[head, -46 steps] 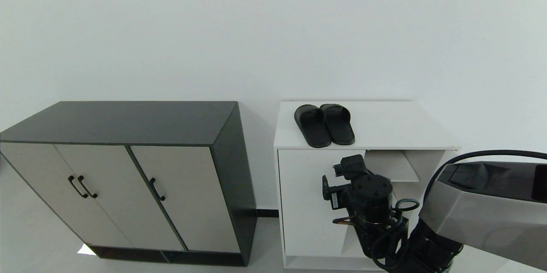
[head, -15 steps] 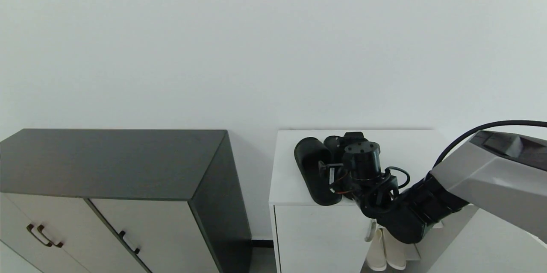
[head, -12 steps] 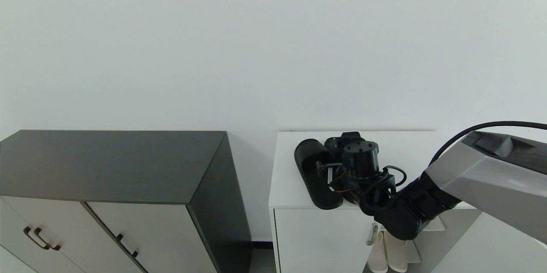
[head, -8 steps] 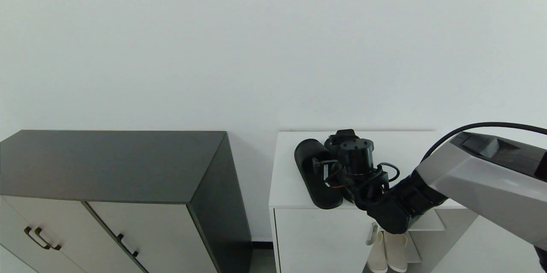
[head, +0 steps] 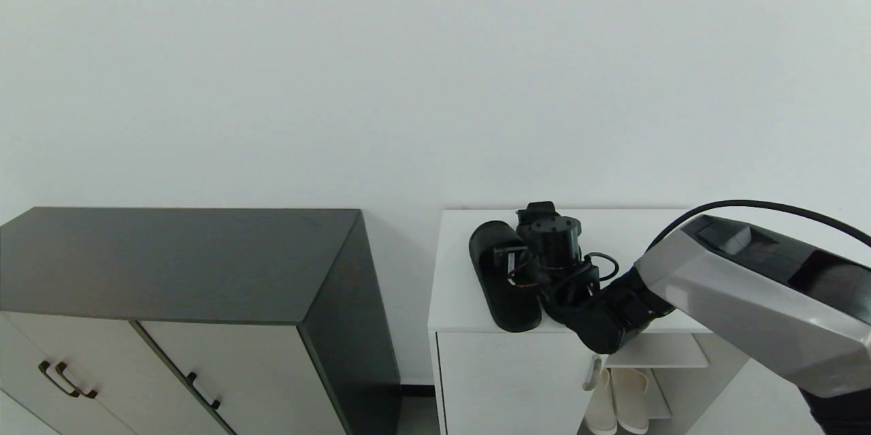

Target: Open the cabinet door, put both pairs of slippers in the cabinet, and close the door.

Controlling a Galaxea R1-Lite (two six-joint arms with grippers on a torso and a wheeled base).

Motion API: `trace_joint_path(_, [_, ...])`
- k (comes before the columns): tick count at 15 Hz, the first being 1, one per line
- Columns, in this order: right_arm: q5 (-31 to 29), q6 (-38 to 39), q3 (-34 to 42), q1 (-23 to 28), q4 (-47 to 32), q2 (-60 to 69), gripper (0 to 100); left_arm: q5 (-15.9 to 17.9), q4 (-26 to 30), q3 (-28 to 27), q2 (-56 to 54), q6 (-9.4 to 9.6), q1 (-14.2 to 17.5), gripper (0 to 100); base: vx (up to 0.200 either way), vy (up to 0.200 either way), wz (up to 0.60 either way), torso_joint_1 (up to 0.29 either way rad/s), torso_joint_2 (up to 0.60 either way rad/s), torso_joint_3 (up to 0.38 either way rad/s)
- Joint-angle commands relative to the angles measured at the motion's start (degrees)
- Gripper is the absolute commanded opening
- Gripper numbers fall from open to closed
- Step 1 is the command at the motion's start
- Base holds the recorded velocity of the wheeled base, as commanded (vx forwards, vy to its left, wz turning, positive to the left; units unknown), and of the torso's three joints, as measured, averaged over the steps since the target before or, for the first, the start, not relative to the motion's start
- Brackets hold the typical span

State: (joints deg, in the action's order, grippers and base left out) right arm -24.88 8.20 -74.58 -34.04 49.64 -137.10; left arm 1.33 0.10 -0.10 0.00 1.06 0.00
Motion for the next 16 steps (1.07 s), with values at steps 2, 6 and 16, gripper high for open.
trace_joint_path(2, [0.0,0.0,-1.3,0.4,-0.1,-1.7,0,0.0,0.0,0.0,0.1,-0.01,0.0,0,0.000,0.000,0.00,0.000,0.00,0.000])
trace_joint_path(6, [-0.1,-0.1,-1.0,0.3,0.0,-1.3,0,0.0,0.0,0.0,0.1,-0.01,0.0,0,0.000,0.000,0.00,0.000,0.00,0.000])
trace_joint_path(16, [-1.7,0.2,24.5,-2.8,4.8,17.4,0,0.0,0.0,0.0,0.1,-0.01,0.0,0,0.000,0.000,0.00,0.000,0.00,0.000])
